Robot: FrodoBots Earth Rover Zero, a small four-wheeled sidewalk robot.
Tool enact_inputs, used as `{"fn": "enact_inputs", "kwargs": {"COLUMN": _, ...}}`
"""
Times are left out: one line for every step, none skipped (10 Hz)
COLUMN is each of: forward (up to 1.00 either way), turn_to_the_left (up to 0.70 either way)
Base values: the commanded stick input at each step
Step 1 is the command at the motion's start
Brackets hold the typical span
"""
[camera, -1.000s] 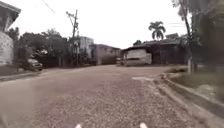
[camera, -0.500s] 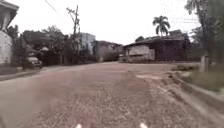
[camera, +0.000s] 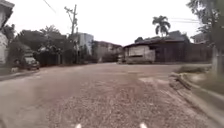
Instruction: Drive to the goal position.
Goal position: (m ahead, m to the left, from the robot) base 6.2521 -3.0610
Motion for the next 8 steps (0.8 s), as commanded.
{"fn": "enact_inputs", "kwargs": {"forward": 0.85, "turn_to_the_left": 0.00}}
{"fn": "enact_inputs", "kwargs": {"forward": 0.85, "turn_to_the_left": 0.00}}
{"fn": "enact_inputs", "kwargs": {"forward": 0.85, "turn_to_the_left": 0.00}}
{"fn": "enact_inputs", "kwargs": {"forward": 0.85, "turn_to_the_left": 0.00}}
{"fn": "enact_inputs", "kwargs": {"forward": 0.85, "turn_to_the_left": 0.00}}
{"fn": "enact_inputs", "kwargs": {"forward": 0.85, "turn_to_the_left": 0.00}}
{"fn": "enact_inputs", "kwargs": {"forward": 0.85, "turn_to_the_left": 0.00}}
{"fn": "enact_inputs", "kwargs": {"forward": 0.85, "turn_to_the_left": 0.00}}
